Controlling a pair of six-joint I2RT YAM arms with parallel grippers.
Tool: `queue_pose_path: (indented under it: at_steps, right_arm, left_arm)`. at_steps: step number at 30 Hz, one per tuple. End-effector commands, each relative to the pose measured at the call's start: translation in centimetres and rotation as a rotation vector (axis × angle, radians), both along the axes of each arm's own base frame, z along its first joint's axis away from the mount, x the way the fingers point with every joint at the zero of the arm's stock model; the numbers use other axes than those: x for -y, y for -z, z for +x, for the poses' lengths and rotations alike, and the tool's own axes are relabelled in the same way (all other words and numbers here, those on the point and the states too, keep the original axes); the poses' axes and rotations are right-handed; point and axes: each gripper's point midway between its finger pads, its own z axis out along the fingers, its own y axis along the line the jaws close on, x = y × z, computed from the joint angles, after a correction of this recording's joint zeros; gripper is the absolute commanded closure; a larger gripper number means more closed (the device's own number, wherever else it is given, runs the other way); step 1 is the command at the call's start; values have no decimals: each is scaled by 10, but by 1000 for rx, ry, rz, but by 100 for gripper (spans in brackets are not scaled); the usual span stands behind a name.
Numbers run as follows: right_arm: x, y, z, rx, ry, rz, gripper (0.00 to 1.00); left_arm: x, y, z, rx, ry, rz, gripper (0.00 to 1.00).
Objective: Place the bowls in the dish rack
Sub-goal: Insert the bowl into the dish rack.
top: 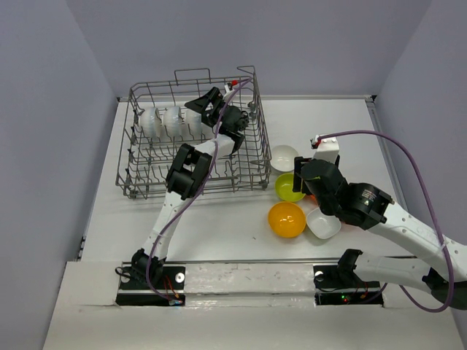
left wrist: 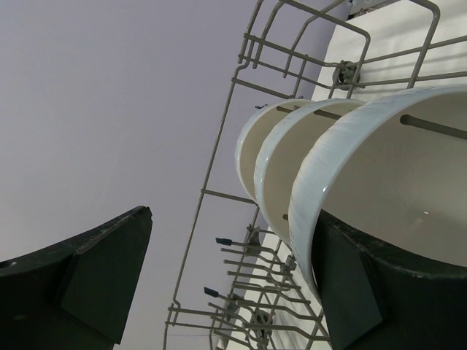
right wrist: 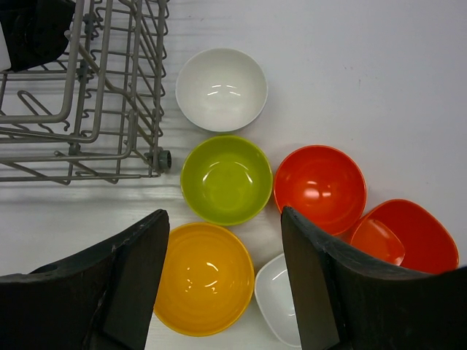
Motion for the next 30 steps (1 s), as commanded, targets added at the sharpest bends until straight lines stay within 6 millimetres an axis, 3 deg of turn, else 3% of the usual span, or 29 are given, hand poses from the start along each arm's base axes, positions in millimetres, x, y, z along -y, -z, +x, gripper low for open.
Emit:
queue_pose_path:
  at_steps: [1,30]
  right_arm:
    - [0,-14,2,23,13,35,32]
    - [2,-19,0,22,20,40,32]
  left_arm:
    - [-13,-30,-25,159,-82,-166,1]
    - [-5,-7,-22,97,-53,-108,1]
